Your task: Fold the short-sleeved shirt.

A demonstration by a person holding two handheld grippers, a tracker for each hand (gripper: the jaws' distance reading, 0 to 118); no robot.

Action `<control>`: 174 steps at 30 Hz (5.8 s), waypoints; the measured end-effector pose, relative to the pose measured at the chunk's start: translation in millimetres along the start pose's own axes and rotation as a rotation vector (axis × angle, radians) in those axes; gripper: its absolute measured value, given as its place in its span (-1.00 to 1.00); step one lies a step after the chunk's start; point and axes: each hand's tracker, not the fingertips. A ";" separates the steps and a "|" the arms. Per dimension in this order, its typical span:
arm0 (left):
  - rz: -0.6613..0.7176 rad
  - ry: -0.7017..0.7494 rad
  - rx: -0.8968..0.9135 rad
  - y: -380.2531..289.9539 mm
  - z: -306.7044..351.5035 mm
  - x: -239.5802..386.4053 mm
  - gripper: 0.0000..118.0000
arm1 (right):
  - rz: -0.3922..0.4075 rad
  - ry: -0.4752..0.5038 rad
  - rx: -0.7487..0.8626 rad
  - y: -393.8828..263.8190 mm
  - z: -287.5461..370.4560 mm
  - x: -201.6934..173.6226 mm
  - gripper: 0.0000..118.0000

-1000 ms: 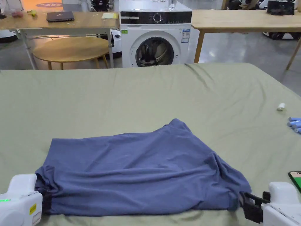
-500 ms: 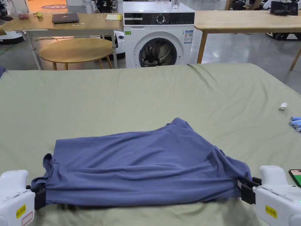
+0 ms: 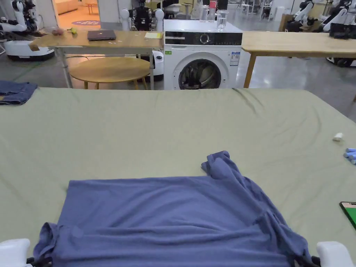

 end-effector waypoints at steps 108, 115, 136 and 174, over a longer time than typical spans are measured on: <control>-0.169 -0.050 0.494 113.1 65.1 101.0 -1.00 | 0.039 0.083 0.585 139.4 76.7 -95.5 -1.00; 0.062 -0.056 0.387 79.5 59.1 23.3 -1.00 | 0.100 0.064 0.565 126.6 70.1 -107.4 -1.00; 0.899 -0.928 -0.002 -40.5 -75.7 -110.1 0.99 | 0.106 0.122 0.497 112.6 59.3 -139.4 -1.00; -0.125 -0.305 0.112 62.5 -14.8 208.9 0.63 | 0.058 0.099 0.433 68.5 52.3 -81.1 -1.00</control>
